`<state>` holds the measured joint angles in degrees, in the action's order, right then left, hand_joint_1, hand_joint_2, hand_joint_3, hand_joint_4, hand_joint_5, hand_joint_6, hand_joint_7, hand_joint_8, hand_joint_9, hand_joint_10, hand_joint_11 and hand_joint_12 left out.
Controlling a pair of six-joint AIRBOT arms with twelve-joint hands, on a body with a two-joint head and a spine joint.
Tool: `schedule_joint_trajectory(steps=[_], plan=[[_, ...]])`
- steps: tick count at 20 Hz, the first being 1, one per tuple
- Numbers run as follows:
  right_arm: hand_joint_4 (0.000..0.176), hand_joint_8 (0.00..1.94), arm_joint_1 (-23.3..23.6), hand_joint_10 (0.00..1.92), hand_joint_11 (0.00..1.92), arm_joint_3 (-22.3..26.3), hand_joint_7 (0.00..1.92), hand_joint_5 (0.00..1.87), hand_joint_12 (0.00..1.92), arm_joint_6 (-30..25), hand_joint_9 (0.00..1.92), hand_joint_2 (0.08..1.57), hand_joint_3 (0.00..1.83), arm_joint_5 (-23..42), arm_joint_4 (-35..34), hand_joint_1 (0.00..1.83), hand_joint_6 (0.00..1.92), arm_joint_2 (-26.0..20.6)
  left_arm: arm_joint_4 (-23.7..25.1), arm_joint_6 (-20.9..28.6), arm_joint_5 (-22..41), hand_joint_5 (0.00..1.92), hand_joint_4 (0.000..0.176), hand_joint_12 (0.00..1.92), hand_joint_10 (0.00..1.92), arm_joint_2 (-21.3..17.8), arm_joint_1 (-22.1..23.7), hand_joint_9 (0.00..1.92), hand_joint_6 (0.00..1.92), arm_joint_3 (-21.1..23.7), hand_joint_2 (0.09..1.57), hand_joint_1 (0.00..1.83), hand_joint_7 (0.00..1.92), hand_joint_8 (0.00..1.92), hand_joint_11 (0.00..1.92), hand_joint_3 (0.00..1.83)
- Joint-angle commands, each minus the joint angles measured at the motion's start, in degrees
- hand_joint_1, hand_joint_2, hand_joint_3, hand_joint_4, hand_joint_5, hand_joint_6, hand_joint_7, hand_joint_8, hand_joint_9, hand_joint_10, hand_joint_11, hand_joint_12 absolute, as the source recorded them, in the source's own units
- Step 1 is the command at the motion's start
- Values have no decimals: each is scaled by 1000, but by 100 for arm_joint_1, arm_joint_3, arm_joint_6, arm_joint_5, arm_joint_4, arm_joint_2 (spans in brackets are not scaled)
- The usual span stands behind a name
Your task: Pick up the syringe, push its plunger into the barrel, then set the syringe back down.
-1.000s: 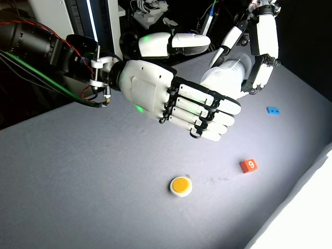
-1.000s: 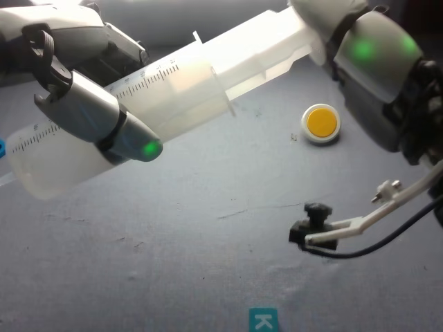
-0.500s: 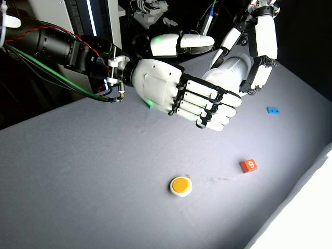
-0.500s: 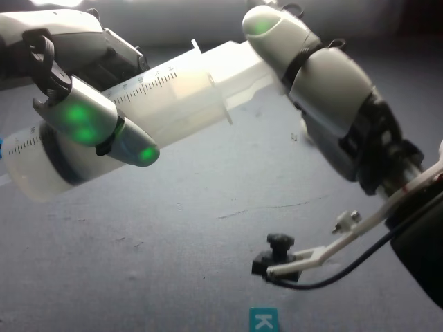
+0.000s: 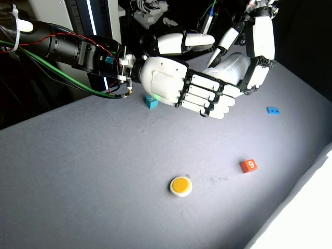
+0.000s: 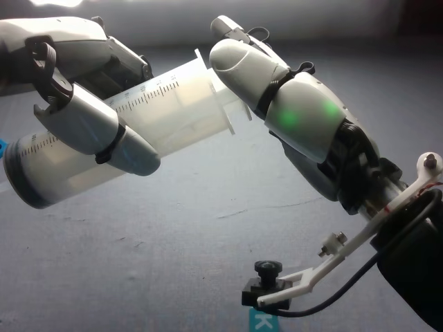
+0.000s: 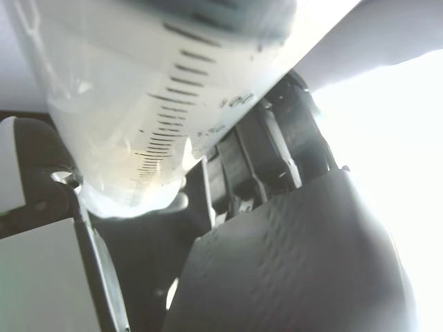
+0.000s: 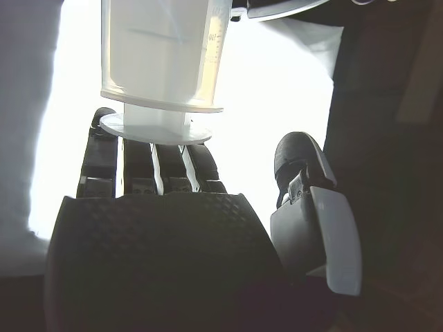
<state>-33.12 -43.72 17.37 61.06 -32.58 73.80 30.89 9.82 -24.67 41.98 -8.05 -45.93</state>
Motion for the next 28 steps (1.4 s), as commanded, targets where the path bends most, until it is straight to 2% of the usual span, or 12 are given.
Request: schedule_joint_trajectory(steps=[1,2,4,8,12,15,17,20,23,26,28], plan=[[0,0,40,0,0,143,0,0,0,-158,0,1244,1,-278,1170,0,0,146,3,261,1042,764,0,1584,1299,59,119,902,1212,11,1136,1372,1026,924,675,0],[0,0,39,0,0,154,1,12,0,-165,0,1243,1,-288,1170,0,5,146,11,261,1042,813,0,1548,1237,59,119,925,1184,10,1116,1377,1070,858,673,0],[0,0,22,0,0,177,0,7,0,-163,0,1249,3,-296,1170,0,2,144,15,261,1042,796,0,1520,1223,58,118,935,1201,7,1114,1378,1088,815,657,0],[0,0,-11,0,0,186,0,12,0,-131,0,1249,3,-89,1169,0,3,22,72,255,1033,796,0,1530,1213,60,100,932,1225,-1,1114,1377,1078,832,656,2],[0,6,-47,2,0,205,22,37,0,-127,6,1242,0,171,1041,0,10,-508,88,250,1002,769,0,1596,1305,61,93,864,1200,-25,1138,1370,1024,1003,607,3],[0,0,-117,0,0,212,2,14,0,-289,0,1240,0,219,836,0,0,-1023,152,249,997,793,0,1571,1240,62,86,900,1245,-34,1124,1374,1065,873,618,0],[0,0,-120,0,0,212,0,7,0,-319,0,1249,3,297,836,0,0,-1221,216,249,942,755,0,1568,1276,63,76,900,1241,-33,1133,1371,1037,919,632,2],[0,0,-96,0,0,214,0,3,0,-319,0,1247,1,597,836,0,0,-1583,449,248,920,783,0,1569,1260,82,-11,901,1221,-48,1129,1373,1044,925,639,0],[0,0,-147,0,0,214,0,10,0,-482,0,1243,0,593,822,0,4,-1995,674,247,913,783,0,1573,1255,186,-270,918,1220,-95,1125,1375,1053,880,644,0],[0,0,-240,0,0,217,0,13,0,-491,0,1245,0,471,823,0,4,-2333,1214,245,1077,726,0,1616,1315,351,-630,886,1257,-202,1145,1369,1009,971,624,3],[0,0,-368,0,0,217,0,7,0,-491,0,1252,4,435,879,0,1,-2557,1578,244,1167,729,0,1625,1356,503,-872,879,1211,-319,1150,1368,990,999,635,2]])
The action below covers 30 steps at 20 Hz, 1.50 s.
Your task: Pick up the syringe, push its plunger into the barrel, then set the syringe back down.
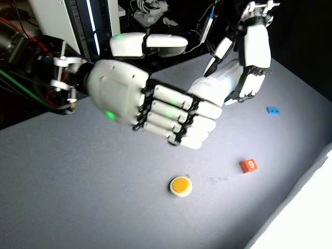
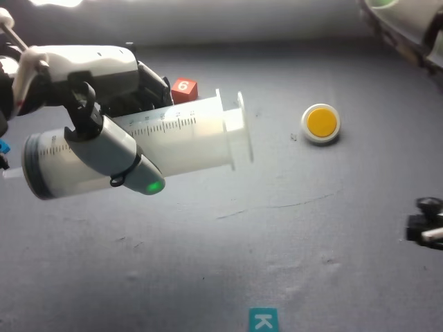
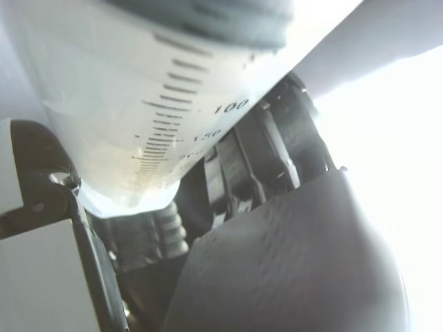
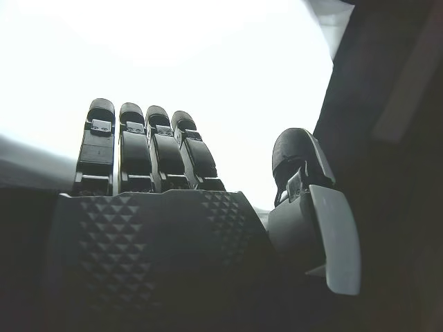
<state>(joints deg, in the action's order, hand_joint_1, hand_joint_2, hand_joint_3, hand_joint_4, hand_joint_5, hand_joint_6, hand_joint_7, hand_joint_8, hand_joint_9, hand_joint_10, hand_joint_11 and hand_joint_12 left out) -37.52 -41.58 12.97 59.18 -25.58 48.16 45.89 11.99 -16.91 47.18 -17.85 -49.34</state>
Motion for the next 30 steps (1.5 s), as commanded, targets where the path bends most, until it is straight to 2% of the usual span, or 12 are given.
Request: schedule_joint_trajectory(steps=[1,5,8,11,13,14,16,23,27,28,29,30], plan=[[0,0,9,0,0,3,0,12,0,-47,0,1253,4,589,263,0,3,-89,199,27,436,717,0,1611,1353,37,2,882,1224,-24,1152,1368,987,996,634,1],[0,0,-411,0,0,14,0,6,0,276,0,1250,2,129,610,0,0,-533,839,25,787,715,0,1610,1347,347,-574,877,1237,-350,1152,1368,1000,981,638,0],[0,0,-508,0,0,11,0,1,0,325,0,1252,2,0,610,0,0,-595,925,24,836,726,0,1620,1326,587,-778,880,1245,-581,1148,1369,998,995,644,1],[0,0,-493,0,0,12,0,6,0,329,0,1250,1,-26,695,0,2,-554,949,24,857,712,0,1502,1253,764,-1001,924,1258,-748,1139,1371,1027,908,655,0],[0,0,-486,0,0,12,0,25,0,347,0,1252,2,-65,794,0,9,-524,864,24,889,757,0,1559,1283,842,-1163,912,1199,-843,1133,1373,1029,923,660,0],[0,0,-481,0,0,13,1,30,0,377,0,1254,2,-64,803,0,10,-500,798,24,890,713,0,1633,1336,885,-1258,872,1233,-903,1151,1367,1001,1001,606,2],[0,0,-478,0,0,13,0,19,0,413,0,1253,2,-66,845,0,5,-477,708,24,903,716,0,1624,1331,962,-1345,867,1236,-1014,1154,1367,986,1047,608,1],[0,0,-508,0,0,15,0,28,0,446,0,1250,0,-67,1117,0,5,-450,108,32,723,744,0,1580,1283,1085,-1347,889,1263,-1234,1140,1370,1027,929,575,0],[0,5,-539,0,0,15,11,39,0,504,0,1254,2,-25,1260,0,10,-440,50,32,724,705,0,1558,1319,1066,-1320,878,1250,-1191,1156,1366,973,1037,590,1],[0,3,-548,0,0,15,8,37,0,508,0,1256,3,3,1314,0,8,-437,50,32,724,681,0,1538,1374,1056,-1315,826,1332,-1187,1181,1354,903,1109,499,5],[0,6,-549,0,0,15,15,49,0,508,0,1258,3,5,1333,0,12,-436,50,32,724,582,0,1594,1205,1046,-1308,681,1499,-1182,1255,1192,832,1281,356,5],[0,2,-549,0,0,15,9,37,0,509,0,1253,1,4,1334,0,6,-434,50,32,725,430,0,1516,987,1039,-1297,595,918,-1178,1283,978,669,847,275,6]])
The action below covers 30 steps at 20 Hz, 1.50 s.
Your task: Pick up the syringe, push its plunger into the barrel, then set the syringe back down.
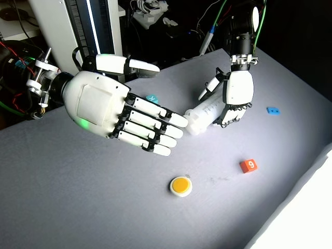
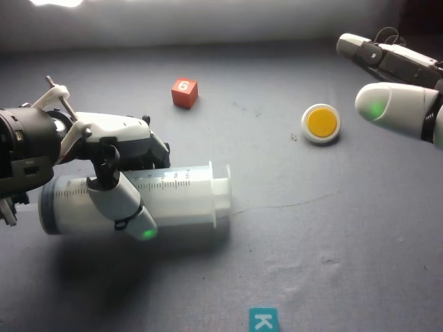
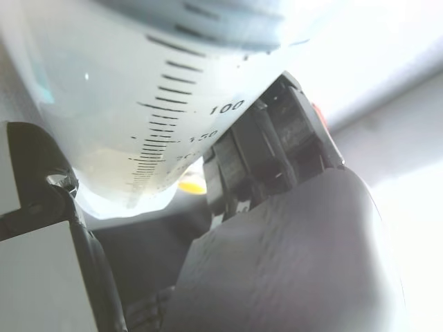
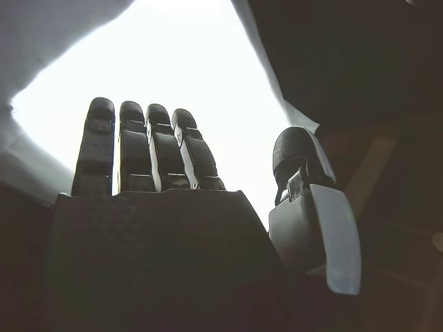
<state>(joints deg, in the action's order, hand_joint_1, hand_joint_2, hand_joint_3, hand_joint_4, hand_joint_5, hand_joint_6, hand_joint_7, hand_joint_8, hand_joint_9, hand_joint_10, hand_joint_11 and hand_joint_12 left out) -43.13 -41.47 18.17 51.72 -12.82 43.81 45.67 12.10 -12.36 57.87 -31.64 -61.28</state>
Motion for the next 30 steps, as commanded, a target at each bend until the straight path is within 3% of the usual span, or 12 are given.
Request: schedule_joint_trajectory(steps=[1,5,6,7,10,16,25,26,27,28,29,30], plan=[[0,2,13,0,0,4,9,35,0,-8,0,1256,2,750,57,0,5,2,72,22,270,453,0,1400,706,-34,94,581,526,20,1263,879,681,478,225,0],[0,0,12,0,0,4,0,27,0,10,0,1252,0,740,61,0,1,9,72,21,269,345,0,1199,115,-82,111,497,37,78,1156,643,529,6,51,0],[0,0,12,0,0,4,0,27,0,14,0,1253,1,736,61,0,1,12,72,21,269,180,0,1018,22,-91,123,317,7,88,987,561,305,0,9,0],[0,0,12,0,0,4,0,17,0,17,0,1256,2,734,61,0,0,14,73,21,268,35,0,523,11,-97,140,65,1,95,766,529,60,0,1,0],[0,0,12,0,0,3,0,14,0,19,0,1252,0,725,61,0,2,17,73,21,268,0,0,30,0,-110,202,0,0,95,596,338,0,0,17,0],[0,0,10,0,0,3,0,11,0,19,0,1258,2,710,62,0,5,18,210,21,406,0,0,185,0,-258,387,0,0,162,589,373,0,0,0,38],[0,0,10,0,0,3,0,27,0,19,0,1248,0,711,62,0,10,17,1836,-188,3513,30,0,376,21,-1063,823,67,9,43,652,394,63,16,0,28],[0,7,12,0,0,3,17,45,0,20,1,1251,0,711,62,0,16,16,1964,-268,4005,50,0,359,18,-1138,917,80,11,-33,730,249,82,14,0,48],[0,5,15,30,88,3,200,177,89,32,169,1254,0,711,62,0,16,16,2003,-347,4310,279,0,689,59,-1187,975,314,40,-87,914,66,354,28,0,28],[0,178,21,339,167,2,499,473,1067,48,363,1244,6,711,62,0,116,16,2056,-457,4671,411,0,1322,1144,-1246,1071,405,954,-164,1071,95,483,1021,176,0],[0,1442,32,1553,383,2,551,461,1750,50,454,1201,0,711,62,0,1354,14,2176,-507,5033,749,0,1801,1766,-1304,1177,719,1728,-232,1094,107,812,1741,664,0],[0,1841,55,1847,559,1,680,572,1887,51,621,1165,0,702,62,0,1808,14,2366,-516,5453,1029,0,1897,1890,-1378,1332,980,1882,-312,1087,137,1065,1885,971,0]])
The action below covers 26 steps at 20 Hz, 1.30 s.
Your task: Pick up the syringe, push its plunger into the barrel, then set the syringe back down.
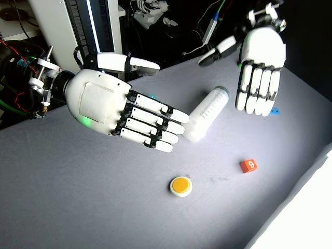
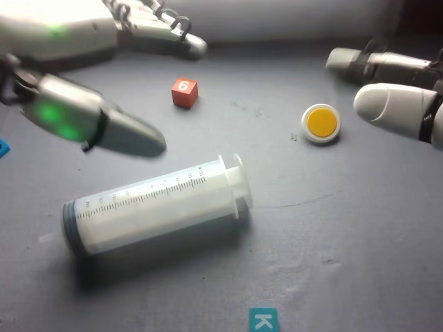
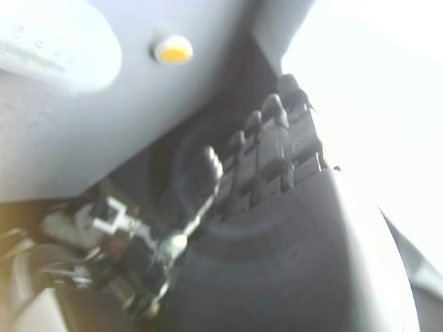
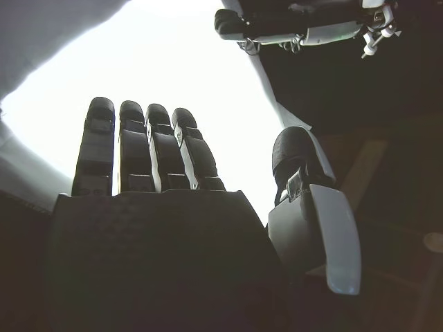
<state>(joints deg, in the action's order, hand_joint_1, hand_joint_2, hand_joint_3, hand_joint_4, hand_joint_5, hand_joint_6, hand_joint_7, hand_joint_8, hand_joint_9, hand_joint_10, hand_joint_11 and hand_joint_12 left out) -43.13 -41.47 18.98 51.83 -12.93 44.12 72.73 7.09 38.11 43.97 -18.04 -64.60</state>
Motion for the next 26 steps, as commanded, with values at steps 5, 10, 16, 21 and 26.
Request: schedule_joint_trajectory(steps=[5,10,16,21,26], plan=[[59,1941,66,1921,1659,-3,1505,1417,1921,-2,1549,946,0,624,72,0,1921,-27,270,-37,1507,1463,175,1921,1921,-390,477,1593,1921,-101,1042,2,1565,1921,1525,0],[106,1941,60,1921,1719,-1,1613,1522,1921,-2,1634,1008,23,533,153,0,1921,-28,326,-264,2453,1494,176,1921,1921,-537,500,1615,1921,-290,1053,0,1585,1921,1547,3],[175,1941,-22,1921,1921,10,1720,1541,1921,-79,1809,1481,88,518,394,1056,1921,-109,350,-368,2821,1543,176,1921,1921,-563,441,1680,1921,-402,1335,1230,1634,1921,1714,0],[176,1941,10,1921,1915,-1,1698,1544,1921,-412,1771,1489,64,239,506,1078,1921,-194,377,-204,3391,1585,176,1921,1921,-567,381,1720,1921,-492,1368,1122,1661,1921,1759,13],[176,1941,-97,1921,1894,7,1687,1541,1921,-330,1753,1481,45,604,656,1092,1921,-203,515,-354,3464,1599,176,1921,1921,-605,280,1713,1921,-439,1347,1212,1666,1921,1759,4]])
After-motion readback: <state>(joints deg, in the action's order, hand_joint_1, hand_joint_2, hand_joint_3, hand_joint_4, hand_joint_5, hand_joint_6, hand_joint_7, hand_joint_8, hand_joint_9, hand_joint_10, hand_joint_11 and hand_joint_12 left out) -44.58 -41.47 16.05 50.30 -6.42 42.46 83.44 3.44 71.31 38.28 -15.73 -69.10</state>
